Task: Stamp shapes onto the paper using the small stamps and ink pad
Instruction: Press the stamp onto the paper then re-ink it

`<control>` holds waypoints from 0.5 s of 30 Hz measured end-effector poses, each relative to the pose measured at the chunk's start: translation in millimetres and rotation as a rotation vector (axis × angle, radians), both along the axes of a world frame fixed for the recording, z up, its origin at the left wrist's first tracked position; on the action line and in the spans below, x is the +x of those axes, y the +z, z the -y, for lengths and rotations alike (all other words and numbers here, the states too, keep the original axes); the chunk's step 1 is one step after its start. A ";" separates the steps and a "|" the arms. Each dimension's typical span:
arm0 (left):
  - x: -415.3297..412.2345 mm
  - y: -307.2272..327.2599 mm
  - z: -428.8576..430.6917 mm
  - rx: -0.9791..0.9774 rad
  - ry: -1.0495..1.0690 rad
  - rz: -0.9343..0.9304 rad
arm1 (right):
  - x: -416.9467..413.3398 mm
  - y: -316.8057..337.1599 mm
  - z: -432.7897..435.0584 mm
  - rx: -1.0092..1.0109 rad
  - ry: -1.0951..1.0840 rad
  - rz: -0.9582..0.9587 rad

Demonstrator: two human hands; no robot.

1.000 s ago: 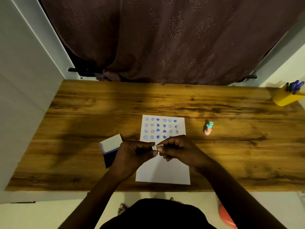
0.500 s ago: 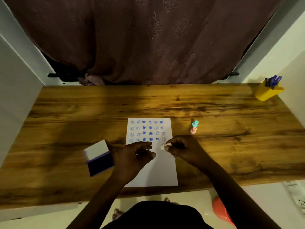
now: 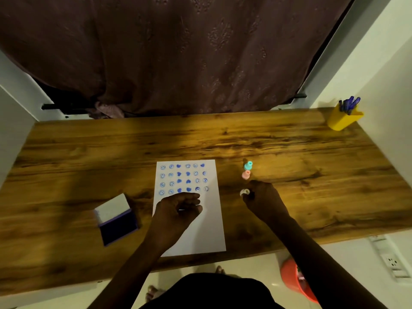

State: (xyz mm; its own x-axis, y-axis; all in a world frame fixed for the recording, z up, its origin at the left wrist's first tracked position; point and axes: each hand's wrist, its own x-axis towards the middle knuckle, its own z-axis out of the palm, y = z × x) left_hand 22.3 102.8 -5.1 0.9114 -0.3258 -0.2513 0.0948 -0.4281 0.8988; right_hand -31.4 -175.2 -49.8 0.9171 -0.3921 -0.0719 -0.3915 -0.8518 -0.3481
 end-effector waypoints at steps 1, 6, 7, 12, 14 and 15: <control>-0.8 1.0 1.3 0.010 -0.008 0.010 | -0.4 -5.2 1.2 -0.006 0.004 -0.005; -3.0 -0.1 4.6 0.024 -0.023 0.017 | -3.9 -15.4 2.9 -0.009 0.011 -0.026; -3.1 -1.0 5.0 0.019 -0.020 0.013 | -4.0 -14.1 2.5 -0.008 0.015 -0.020; -4.1 1.4 9.6 0.027 -0.036 0.025 | -4.3 -7.2 1.0 0.000 0.056 0.026; -3.7 2.0 11.1 0.024 -0.033 0.028 | -5.1 -9.4 2.9 0.017 0.054 0.015; -3.2 2.1 11.7 0.023 -0.030 0.030 | -5.6 -8.5 3.7 0.019 0.054 0.018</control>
